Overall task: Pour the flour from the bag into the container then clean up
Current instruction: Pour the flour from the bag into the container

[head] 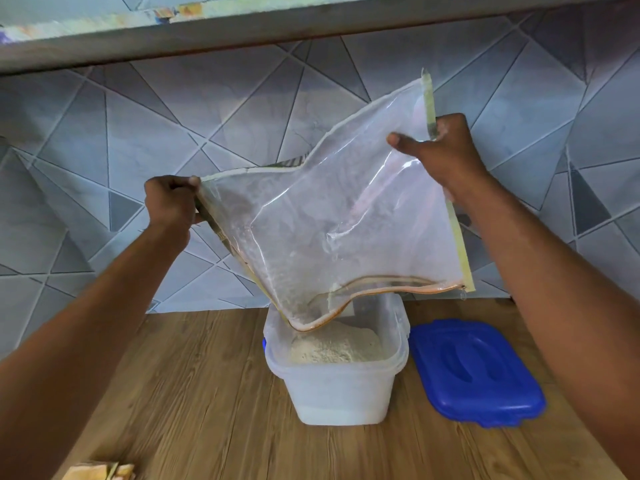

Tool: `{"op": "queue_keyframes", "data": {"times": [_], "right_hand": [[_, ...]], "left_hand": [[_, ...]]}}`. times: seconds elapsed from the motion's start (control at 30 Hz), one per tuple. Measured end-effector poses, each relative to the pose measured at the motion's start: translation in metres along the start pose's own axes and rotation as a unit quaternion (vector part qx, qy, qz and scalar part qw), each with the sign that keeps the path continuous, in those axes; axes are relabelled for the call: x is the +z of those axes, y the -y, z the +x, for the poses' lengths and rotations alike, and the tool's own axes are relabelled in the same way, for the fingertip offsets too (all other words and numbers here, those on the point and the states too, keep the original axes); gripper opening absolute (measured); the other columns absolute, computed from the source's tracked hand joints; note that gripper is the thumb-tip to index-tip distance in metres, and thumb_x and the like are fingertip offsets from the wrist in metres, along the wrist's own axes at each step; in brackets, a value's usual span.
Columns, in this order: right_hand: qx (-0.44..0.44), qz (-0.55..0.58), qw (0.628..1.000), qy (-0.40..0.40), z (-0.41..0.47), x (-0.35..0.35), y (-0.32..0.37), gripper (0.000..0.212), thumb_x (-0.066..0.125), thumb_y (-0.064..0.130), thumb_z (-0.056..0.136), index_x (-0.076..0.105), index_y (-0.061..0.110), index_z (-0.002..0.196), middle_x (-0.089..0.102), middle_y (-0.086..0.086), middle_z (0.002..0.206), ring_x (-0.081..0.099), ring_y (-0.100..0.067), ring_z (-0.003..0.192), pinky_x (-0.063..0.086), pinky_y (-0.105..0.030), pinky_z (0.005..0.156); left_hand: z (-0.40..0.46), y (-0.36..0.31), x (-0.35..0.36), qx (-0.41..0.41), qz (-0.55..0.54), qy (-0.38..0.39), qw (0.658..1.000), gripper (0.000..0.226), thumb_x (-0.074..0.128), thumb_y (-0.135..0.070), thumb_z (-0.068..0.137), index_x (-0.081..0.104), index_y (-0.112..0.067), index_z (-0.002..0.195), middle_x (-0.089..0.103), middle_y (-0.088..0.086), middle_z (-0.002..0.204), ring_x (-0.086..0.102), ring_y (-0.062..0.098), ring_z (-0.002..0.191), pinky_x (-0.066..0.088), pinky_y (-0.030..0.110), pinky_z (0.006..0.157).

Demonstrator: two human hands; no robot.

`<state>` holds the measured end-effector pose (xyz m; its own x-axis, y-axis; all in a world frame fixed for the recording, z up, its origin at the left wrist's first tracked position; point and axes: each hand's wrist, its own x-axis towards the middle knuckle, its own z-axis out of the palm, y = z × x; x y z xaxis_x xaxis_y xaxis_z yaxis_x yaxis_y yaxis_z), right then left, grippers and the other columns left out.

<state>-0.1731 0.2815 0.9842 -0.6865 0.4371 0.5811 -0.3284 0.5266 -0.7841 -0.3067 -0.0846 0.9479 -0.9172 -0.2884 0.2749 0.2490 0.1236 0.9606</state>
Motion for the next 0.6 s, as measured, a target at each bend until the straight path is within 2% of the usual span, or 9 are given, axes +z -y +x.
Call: {"op": "queue_keyframes", "data": {"times": [0.07,0.17,0.3,0.4,0.5,0.6], "right_hand": [[0.015,-0.008,1.0,0.026,0.006,-0.004,0.002,0.055,0.082,0.058,0.068,0.055,0.012,0.08,0.037,-0.008,0.077,0.042,-0.017,0.066,0.033,-0.028,0.061],[0.038,-0.03,0.998,0.043,0.016,-0.009,0.002,0.082,0.081,0.073,0.055,0.062,0.003,0.093,0.049,-0.006,0.082,0.054,-0.017,0.072,0.043,-0.03,0.066],[0.036,-0.039,0.997,0.05,0.016,-0.01,0.0,0.086,0.081,0.075,0.051,0.061,0.003,0.095,0.051,-0.006,0.084,0.056,-0.017,0.075,0.045,-0.03,0.067],[0.021,-0.031,0.998,0.053,0.012,-0.009,0.003,0.073,0.084,0.07,0.056,0.059,0.011,0.091,0.048,-0.007,0.082,0.054,-0.017,0.072,0.043,-0.029,0.066],[0.007,-0.032,0.999,0.034,0.014,-0.009,0.0,0.071,0.082,0.067,0.061,0.059,0.005,0.088,0.047,-0.006,0.079,0.051,-0.016,0.068,0.041,-0.027,0.062],[-0.013,-0.032,0.998,0.049,0.009,-0.006,0.0,0.046,0.082,0.05,0.076,0.054,0.013,0.081,0.037,-0.004,0.071,0.04,-0.014,0.063,0.032,-0.027,0.058]], "left_hand": [[0.0,-0.002,-0.001,0.009,0.008,0.007,1.0,0.019,0.049,0.003,0.094,0.064,-0.008,0.095,0.058,0.01,0.085,0.058,0.025,0.07,0.062,0.043,0.054],[-0.002,-0.005,-0.003,0.038,0.015,0.021,0.999,0.025,0.046,0.007,0.091,0.066,-0.007,0.092,0.061,0.015,0.09,0.06,0.027,0.073,0.062,0.042,0.051],[-0.002,-0.007,-0.004,0.057,0.021,0.029,0.998,0.031,0.046,0.008,0.089,0.064,-0.015,0.077,0.06,0.011,0.082,0.059,0.026,0.07,0.063,0.045,0.057],[-0.004,-0.01,-0.003,0.061,0.01,0.029,0.998,0.033,0.05,0.005,0.091,0.063,-0.018,0.072,0.06,0.015,0.087,0.06,0.029,0.075,0.063,0.046,0.06],[-0.006,-0.016,-0.001,0.072,0.01,0.042,0.997,0.031,0.054,0.002,0.093,0.063,-0.019,0.073,0.062,0.013,0.089,0.062,0.031,0.081,0.064,0.046,0.06],[-0.006,-0.019,0.0,0.077,0.012,0.049,0.996,0.03,0.056,0.0,0.093,0.062,-0.02,0.071,0.061,0.013,0.088,0.059,0.031,0.081,0.063,0.046,0.062]]}}
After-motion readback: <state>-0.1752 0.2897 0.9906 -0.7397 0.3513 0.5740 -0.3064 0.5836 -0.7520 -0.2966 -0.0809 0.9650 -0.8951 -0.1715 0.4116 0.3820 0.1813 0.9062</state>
